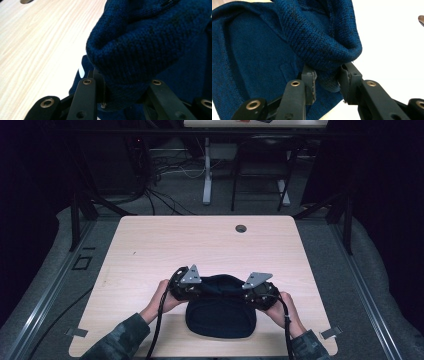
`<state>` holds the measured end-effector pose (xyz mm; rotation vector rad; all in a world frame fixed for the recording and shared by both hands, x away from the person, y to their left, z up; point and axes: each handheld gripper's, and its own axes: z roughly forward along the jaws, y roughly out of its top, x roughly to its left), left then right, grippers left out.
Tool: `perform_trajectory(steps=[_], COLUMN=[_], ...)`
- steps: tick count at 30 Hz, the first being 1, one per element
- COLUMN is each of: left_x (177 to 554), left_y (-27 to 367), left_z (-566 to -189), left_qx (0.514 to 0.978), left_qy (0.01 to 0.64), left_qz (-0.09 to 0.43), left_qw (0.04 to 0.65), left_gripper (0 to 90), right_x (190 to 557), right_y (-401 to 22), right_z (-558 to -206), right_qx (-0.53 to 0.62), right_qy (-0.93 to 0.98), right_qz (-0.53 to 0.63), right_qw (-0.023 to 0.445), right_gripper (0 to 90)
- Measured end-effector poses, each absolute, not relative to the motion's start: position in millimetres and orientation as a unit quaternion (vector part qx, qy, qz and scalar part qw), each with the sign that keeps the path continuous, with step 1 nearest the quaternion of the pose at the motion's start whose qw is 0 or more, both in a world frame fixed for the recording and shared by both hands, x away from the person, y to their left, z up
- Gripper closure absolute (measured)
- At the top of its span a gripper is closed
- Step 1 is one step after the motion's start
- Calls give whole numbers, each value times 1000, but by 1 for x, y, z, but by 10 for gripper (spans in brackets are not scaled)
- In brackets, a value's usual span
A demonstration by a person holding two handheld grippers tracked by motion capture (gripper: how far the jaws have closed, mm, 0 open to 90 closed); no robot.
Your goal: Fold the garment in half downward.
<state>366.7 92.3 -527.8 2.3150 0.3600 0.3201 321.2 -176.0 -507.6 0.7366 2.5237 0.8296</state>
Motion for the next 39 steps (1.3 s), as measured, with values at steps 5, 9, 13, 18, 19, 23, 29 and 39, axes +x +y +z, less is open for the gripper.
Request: perform_trajectory(steps=[5, 9, 13, 18, 19, 23, 29, 39], left_x=[365, 364, 362, 358, 357, 357, 363, 368], left_y=[93, 94, 94, 93, 92, 91, 92, 96], left_z=[-530, -533, -537, -543, -545, -549, -556, -554], left_qx=[907, 909, 908, 909, 909, 911, 907, 905], left_qy=[142, 143, 144, 144, 145, 148, 168, 182], left_qz=[119, 112, 109, 102, 100, 99, 106, 101], left_qw=[378, 376, 377, 377, 378, 373, 372, 372], left_gripper=[709, 697, 696, 699, 699, 701, 704, 648], right_x=[319, 317, 315, 314, 313, 315, 333, 344], right_y=[-177, -176, -176, -177, -178, -176, -169, -168], right_z=[-509, -512, -514, -517, -518, -522, -526, -523], right_qx=[264, 263, 260, 261, 261, 258, 249, 250], right_qy=[899, 901, 903, 905, 906, 909, 912, 912], right_qz=[295, 292, 289, 285, 280, 275, 262, 257], right_qw=[188, 184, 184, 181, 180, 179, 195, 200], right_gripper=[679, 682, 685, 692, 694, 701, 709, 696])
